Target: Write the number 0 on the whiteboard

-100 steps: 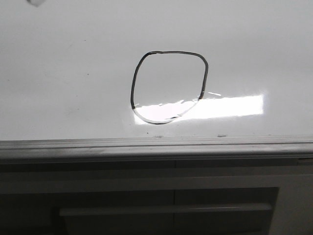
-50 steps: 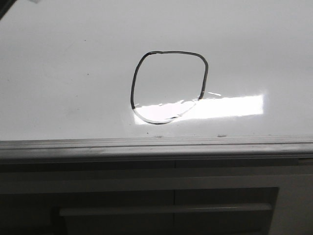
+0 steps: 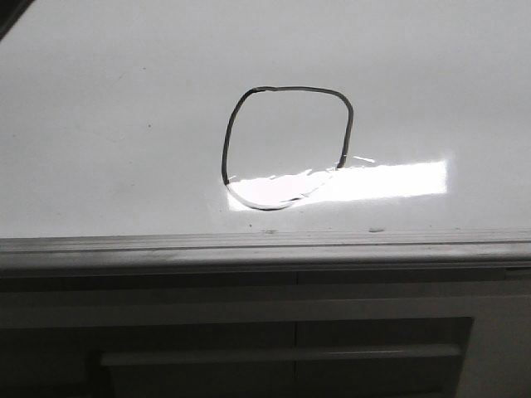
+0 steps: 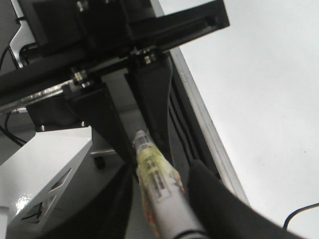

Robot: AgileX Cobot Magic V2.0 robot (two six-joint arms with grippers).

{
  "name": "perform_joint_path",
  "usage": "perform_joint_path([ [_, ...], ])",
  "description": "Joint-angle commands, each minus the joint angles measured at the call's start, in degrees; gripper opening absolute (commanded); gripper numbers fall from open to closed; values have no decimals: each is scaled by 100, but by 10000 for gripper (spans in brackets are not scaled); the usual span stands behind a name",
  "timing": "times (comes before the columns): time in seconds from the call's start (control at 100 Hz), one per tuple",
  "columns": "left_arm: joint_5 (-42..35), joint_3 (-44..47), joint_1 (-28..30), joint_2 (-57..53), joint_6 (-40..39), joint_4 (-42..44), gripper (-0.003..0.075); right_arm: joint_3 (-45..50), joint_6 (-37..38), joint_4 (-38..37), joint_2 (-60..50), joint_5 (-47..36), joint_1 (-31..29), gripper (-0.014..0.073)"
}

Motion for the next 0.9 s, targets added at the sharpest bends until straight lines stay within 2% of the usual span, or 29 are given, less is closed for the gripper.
perform_joint_path([
  [0.0, -657, -201, 2, -40, -247, 17, -20, -177, -61, 57, -58, -508, 1, 438],
  [0.05, -740, -201, 2, -40, -261, 17, -20, -177, -61, 40, -102, -721, 1, 505],
  [0.1, -865, -201, 2, -40, -320, 17, -20, -177, -61, -5, -188, -934, 1, 535],
  [0.25, -1091, -201, 51, -40, -523, 17, -20, -177, -61, -42, -501, -1290, -232, 519],
  [0.51, -1553, -190, 51, -40, -575, 46, -20, -70, -61, -44, -1163, -1040, -1376, 516],
  [0.69, -1948, -138, 252, -40, -1210, 549, -20, 174, -61, -44, -1590, -953, -1940, 513],
  [0.76, -2105, -100, 472, -40, -1479, 677, -20, 267, -61, -44, -1706, -926, -2033, 466],
  [0.89, -2517, 98, 991, -40, -1800, 691, -20, 472, -61, -44, -1875, -939, -2063, 270],
])
